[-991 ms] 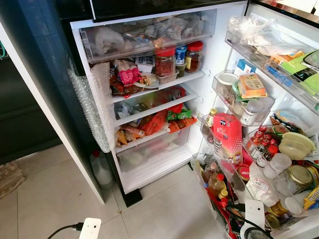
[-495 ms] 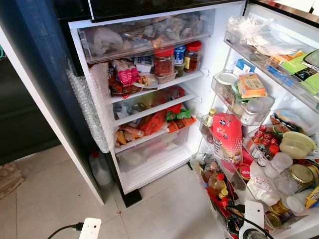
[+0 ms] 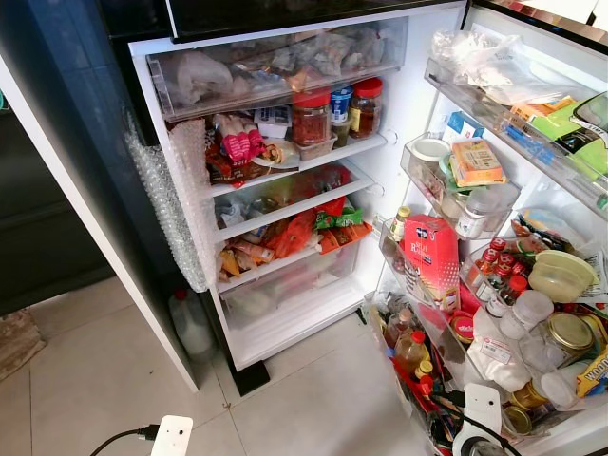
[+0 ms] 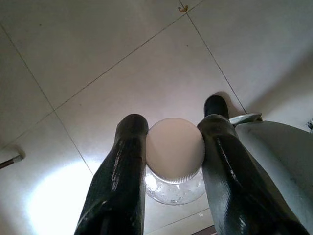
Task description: Restocking fridge
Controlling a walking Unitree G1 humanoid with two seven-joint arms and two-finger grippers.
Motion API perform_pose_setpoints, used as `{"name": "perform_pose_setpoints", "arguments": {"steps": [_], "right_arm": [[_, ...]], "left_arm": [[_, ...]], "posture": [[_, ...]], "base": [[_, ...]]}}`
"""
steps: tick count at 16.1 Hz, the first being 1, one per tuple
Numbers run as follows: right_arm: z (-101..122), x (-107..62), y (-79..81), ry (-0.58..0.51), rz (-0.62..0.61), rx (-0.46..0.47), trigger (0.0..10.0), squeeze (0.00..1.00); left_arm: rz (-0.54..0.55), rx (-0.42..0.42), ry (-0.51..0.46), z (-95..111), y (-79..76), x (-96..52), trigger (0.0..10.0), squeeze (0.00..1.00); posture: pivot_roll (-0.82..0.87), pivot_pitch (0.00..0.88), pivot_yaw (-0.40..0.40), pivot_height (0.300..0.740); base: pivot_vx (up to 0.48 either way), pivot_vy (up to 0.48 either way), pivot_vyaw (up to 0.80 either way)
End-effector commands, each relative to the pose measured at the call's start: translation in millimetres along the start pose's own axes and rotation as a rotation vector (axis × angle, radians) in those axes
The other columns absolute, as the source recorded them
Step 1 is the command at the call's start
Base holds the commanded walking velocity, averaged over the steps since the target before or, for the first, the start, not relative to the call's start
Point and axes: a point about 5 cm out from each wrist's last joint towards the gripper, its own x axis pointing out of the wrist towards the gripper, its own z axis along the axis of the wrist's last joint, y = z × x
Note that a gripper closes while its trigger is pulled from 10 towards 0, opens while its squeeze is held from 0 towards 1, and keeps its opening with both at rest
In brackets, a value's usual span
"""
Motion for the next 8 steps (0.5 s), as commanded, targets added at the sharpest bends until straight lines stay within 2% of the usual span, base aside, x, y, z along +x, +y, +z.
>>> {"name": "perform_pose_setpoints", "arguments": {"steps": [1,4,8], "right_arm": [[4.2,0.3,-1.5,-0.02,-0.014,-0.015,10.0,0.0],[6.7,0.1,-4.0,-0.043,-0.063,-0.059,10.0,0.0],[5.3,0.4,-3.9,-0.018,-0.058,-0.082,10.0,0.0]], "left_arm": [[0.003,0.011,0.009,-2.3,1.1,-0.2,10.0,0.0],[0.004,0.008,0.007,-2.1,1.5,-0.1,10.0,0.0],[0.002,0.008,0.007,-2.2,1.5,-0.1,10.0,0.0]], "posture": [[0.08,0.0,-0.028,0.74],[0.08,0.0,-0.026,0.74],[0.08,0.0,-0.026,0.74]], "base": [[0.0,0.0,0.0],[0.0,0.0,0.0],[0.0,0.0,0.0]]}}
